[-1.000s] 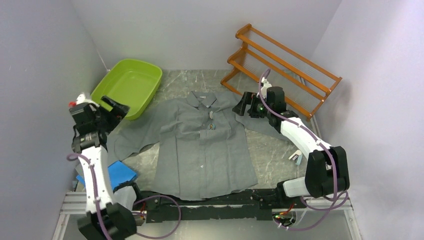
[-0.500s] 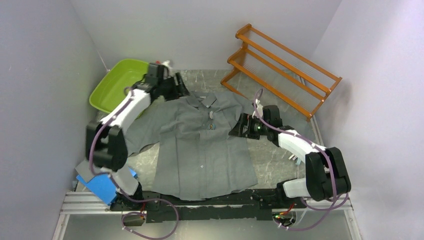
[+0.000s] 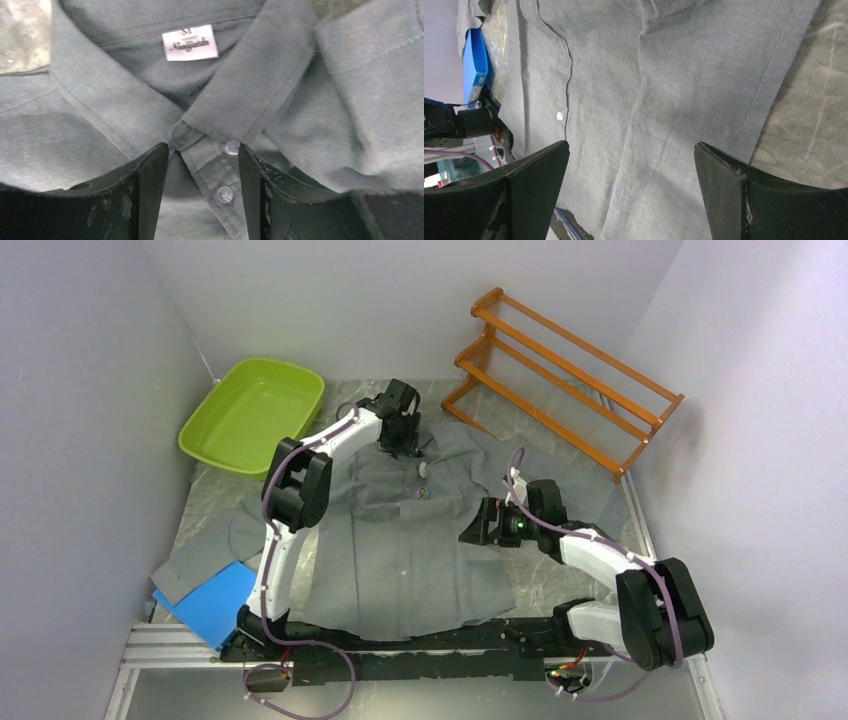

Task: Pin the brooch onto the clothing
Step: Flatten out the clothes at the center of the board.

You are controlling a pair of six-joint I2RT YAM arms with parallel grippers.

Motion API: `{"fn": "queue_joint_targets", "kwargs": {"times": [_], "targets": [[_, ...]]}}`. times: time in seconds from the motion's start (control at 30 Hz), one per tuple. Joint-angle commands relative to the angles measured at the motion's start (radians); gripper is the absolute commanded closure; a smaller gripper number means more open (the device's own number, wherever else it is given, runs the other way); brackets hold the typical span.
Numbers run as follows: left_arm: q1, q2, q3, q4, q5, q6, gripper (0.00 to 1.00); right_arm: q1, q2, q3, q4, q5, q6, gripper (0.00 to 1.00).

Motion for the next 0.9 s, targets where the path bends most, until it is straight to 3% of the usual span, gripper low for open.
{"fn": "queue_joint_targets", "kwargs": {"times": [0.0,0.3,0.43,0.6,0.87], "targets": [[0.013,-0.010,-0.009,0.080,-0.069,0.030,0.42,0.009,-0.033,-0.030,0.055,0.000,-0.019,0.00],[0.013,0.063,0.025,0.086,-0.135,0.021,0.53,0.012,-0.009,-0.027,0.006,0.020,-0.029,0.00],[0.012,0.099,0.062,0.077,-0.148,0.030,0.48,0.011,-0.012,-0.027,-0.003,0.025,-0.036,0.00],[0.013,0.157,0.121,0.054,-0.148,0.031,0.51,0.012,-0.008,-0.028,0.002,0.029,-0.036,0.00],[0.036,0.291,0.265,-0.060,-0.239,-0.007,0.78,0.013,0.001,-0.027,0.006,0.032,-0.035,0.00]]}}
